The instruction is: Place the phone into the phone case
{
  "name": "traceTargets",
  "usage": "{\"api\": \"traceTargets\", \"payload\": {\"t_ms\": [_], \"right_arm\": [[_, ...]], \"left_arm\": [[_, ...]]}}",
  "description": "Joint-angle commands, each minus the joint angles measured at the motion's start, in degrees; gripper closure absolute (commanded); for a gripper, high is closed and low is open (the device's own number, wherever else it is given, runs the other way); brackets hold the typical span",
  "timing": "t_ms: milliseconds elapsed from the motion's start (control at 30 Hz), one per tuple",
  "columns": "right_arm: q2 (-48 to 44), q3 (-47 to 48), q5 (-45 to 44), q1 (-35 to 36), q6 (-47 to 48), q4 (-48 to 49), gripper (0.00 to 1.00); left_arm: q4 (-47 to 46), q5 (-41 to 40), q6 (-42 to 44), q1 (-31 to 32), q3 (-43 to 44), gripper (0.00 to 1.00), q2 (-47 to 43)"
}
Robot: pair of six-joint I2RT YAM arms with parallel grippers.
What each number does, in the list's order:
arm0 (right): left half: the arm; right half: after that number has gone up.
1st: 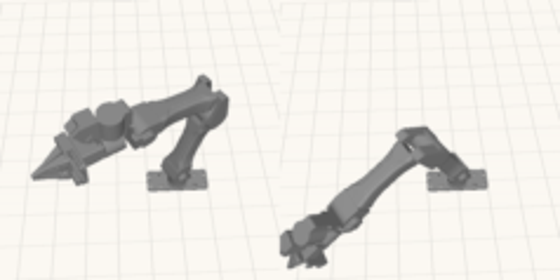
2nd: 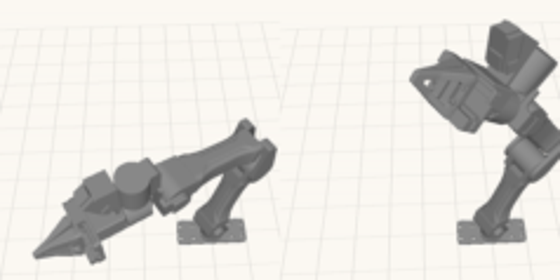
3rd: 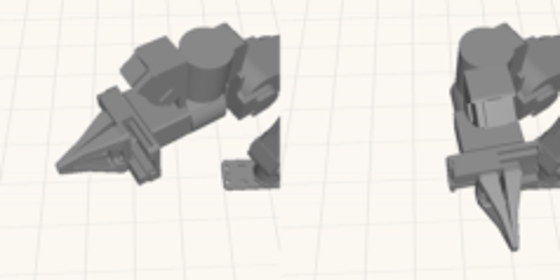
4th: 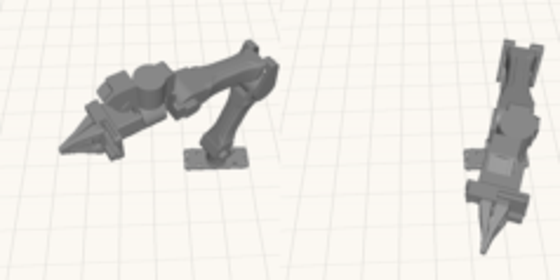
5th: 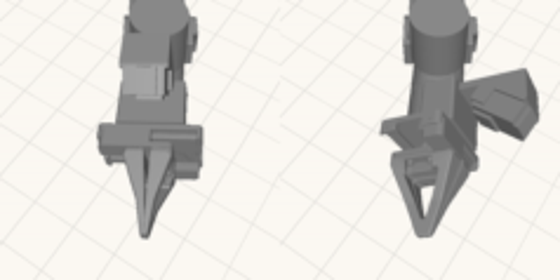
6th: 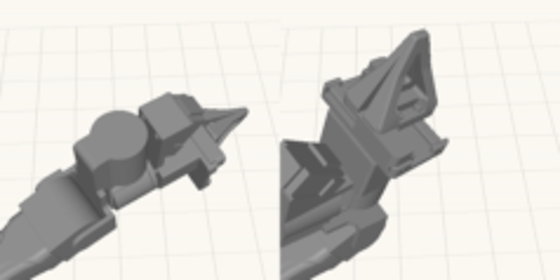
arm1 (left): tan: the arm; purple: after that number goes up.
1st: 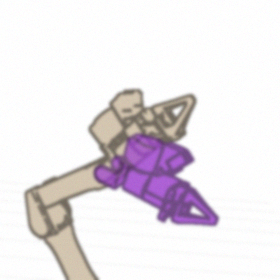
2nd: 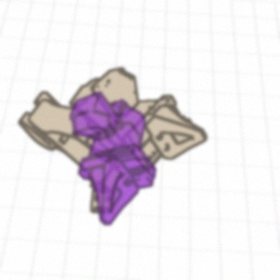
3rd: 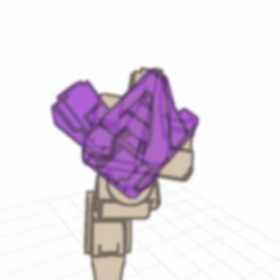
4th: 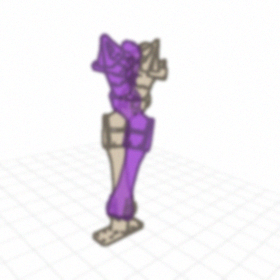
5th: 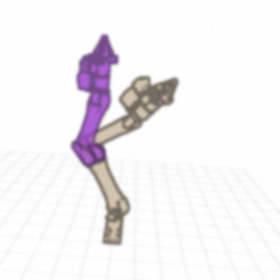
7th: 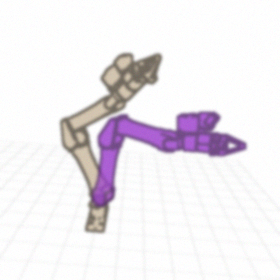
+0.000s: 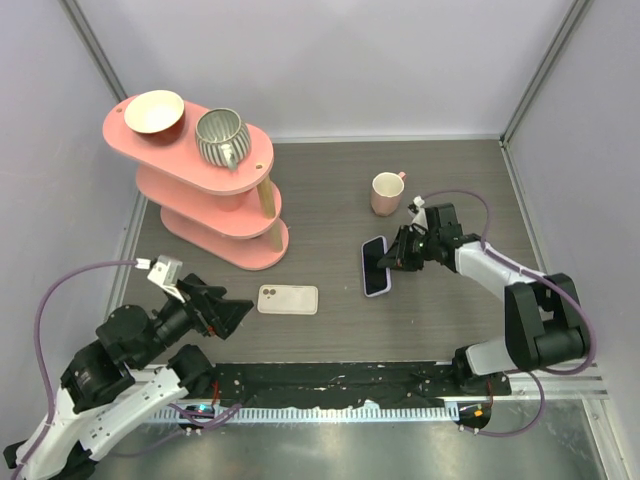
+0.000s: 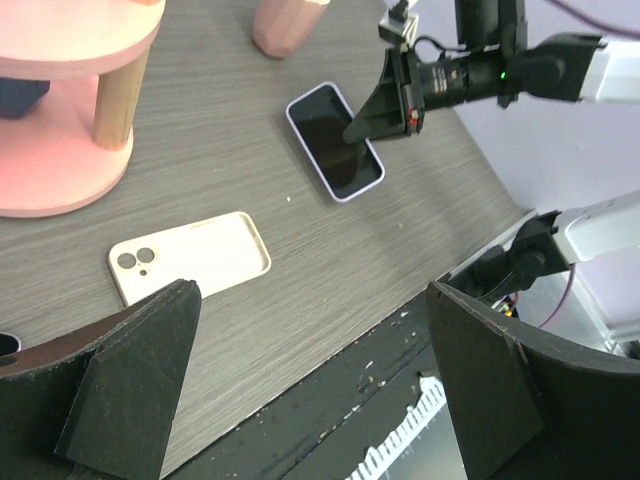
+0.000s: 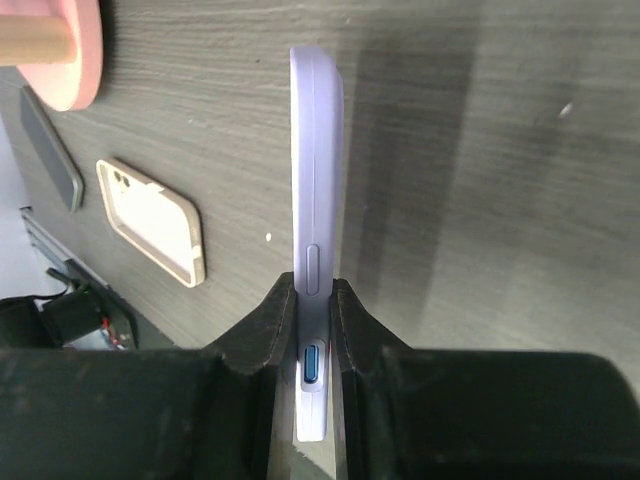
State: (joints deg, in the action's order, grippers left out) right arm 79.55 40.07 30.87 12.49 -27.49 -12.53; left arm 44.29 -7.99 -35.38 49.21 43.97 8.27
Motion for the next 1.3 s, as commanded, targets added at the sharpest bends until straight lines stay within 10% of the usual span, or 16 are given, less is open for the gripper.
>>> {"api": "traceTargets", "payload": {"t_ms": [0,767,1267], "right_arm": [[3.33,5.80,-2.21,-0.89,6.82,-3.54,0.91],[0.63,11.08,-26.56,-1.86,4.55,-17.17,0.46],[-21.27,5.46,-17.88,-1.77,-0.02,-15.59,0.14]], "left_arm": [[0.62,-0.45,1.71,-0.08,1.65,0.00,2.80],[8.95,-21.08,-10.13,0.01,4.28,0.00,13.69],[23.39,-36.23,-35.55,-2.97,6.75,0.00,25.82]]}}
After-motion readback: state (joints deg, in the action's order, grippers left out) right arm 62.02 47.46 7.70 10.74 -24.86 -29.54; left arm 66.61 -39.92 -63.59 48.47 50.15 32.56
